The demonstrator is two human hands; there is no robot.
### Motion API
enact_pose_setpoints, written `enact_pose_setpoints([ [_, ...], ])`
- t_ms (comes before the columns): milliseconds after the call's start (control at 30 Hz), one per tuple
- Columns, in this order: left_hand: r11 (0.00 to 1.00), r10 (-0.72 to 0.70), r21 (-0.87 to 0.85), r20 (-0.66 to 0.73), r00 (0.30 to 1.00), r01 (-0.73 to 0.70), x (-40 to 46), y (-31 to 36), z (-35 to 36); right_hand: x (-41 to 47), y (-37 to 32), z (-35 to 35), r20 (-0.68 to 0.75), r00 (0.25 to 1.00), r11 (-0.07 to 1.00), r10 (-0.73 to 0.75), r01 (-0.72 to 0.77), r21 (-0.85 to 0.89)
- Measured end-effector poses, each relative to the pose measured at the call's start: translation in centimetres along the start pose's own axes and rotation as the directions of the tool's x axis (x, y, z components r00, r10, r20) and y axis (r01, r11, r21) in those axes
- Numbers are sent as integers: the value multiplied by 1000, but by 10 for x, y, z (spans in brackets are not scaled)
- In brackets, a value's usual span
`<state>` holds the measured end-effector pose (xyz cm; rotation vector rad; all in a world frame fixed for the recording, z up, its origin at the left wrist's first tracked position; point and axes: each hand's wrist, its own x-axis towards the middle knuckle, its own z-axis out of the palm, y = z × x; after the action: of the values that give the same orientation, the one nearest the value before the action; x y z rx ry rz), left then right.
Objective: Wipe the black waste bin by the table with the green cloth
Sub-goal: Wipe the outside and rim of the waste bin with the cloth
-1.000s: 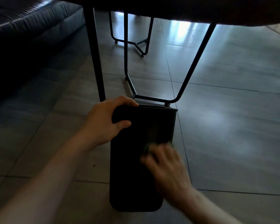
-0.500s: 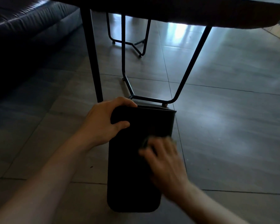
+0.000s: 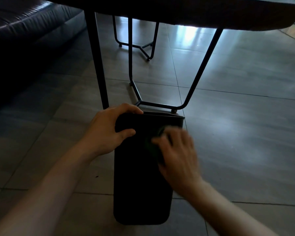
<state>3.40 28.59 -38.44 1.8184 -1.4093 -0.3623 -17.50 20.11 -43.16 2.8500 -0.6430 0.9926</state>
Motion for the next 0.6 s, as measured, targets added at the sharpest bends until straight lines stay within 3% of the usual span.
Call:
enact_pose_setpoints([
  [67,1000,6,7,3,1000,-6,-1,-1,-1,35,10,-5,-74,989,992,130,-129,13],
  [133,1000,2,13,3,1000,-2,-1,-2,-2,27,5,-2,-60,990,992,129,-129,9],
  [233,1000,-1,9,-21,1000,2,1,-4,-2,-48,-15,9,115,993,999,-32,33,-4],
  [333,1000,5,6,-2,1000,-5,1,-4,1,-117,-25,8,309,930,980,-200,189,66],
  [400,1000,6,15,15,1000,-6,1,-4,0,-120,-19,-5,373,923,988,-95,43,146],
  [467,1000,-3,17,21,1000,3,0,-5,-3,-100,-6,-26,353,918,942,180,-264,206],
  [500,1000,-4,10,28,1000,3,0,-5,-5,-83,4,-41,355,864,840,357,-463,281],
  [533,1000,0,-4,42,999,0,-1,-4,-7,-66,19,-53,378,762,661,526,-646,382],
  [600,999,23,-35,81,996,-20,-3,0,-11,-39,55,-78,452,482,228,751,-831,507],
])
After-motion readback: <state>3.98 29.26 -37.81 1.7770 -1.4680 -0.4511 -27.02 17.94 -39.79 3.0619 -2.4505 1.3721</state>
